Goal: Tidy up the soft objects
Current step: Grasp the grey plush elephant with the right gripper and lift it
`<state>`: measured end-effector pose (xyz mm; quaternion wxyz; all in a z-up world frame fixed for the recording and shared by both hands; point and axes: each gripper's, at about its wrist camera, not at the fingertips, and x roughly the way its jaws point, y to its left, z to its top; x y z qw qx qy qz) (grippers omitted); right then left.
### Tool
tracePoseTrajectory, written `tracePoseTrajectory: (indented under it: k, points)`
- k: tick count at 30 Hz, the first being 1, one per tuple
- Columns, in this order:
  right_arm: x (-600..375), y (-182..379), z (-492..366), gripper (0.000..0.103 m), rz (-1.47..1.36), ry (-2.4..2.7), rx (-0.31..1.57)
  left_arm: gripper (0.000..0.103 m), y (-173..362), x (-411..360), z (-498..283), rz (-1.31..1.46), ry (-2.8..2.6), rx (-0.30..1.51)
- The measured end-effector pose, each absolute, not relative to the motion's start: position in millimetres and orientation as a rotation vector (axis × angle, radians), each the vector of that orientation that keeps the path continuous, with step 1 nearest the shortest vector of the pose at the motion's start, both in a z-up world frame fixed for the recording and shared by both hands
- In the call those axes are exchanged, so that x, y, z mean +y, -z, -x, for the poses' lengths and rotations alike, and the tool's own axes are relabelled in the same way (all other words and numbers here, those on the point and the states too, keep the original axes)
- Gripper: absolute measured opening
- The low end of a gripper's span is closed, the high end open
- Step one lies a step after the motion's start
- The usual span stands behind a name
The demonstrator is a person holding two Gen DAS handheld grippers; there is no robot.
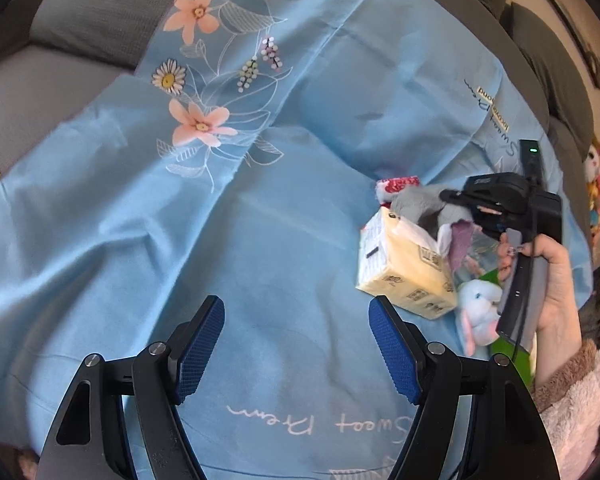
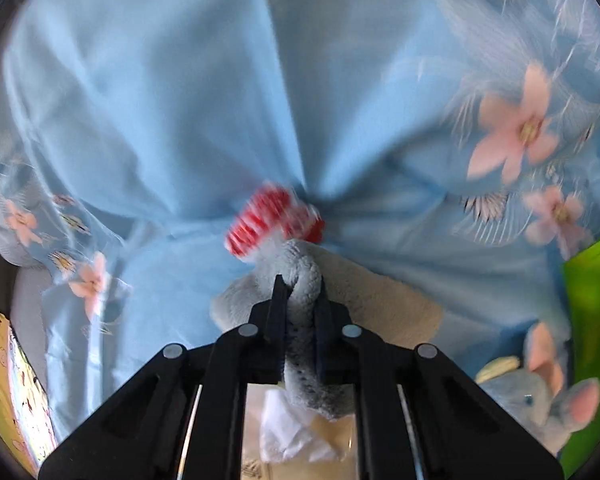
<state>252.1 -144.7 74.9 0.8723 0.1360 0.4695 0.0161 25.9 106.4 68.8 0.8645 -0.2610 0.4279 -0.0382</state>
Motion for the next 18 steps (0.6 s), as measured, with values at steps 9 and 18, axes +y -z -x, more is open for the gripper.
tracePoseTrajectory:
  k: [9, 18]
  points:
    - [-136, -183, -167, 0.01, -0.3, -0.25, 0.785, 0.075, -72, 116, -19, 0.557, 0.024, 0.865]
    - [-104, -210, -66, 0.011, -0.264, -0.41, 0.666, 0.075, -74, 133, -3, 0.55, -0.015, 0.85]
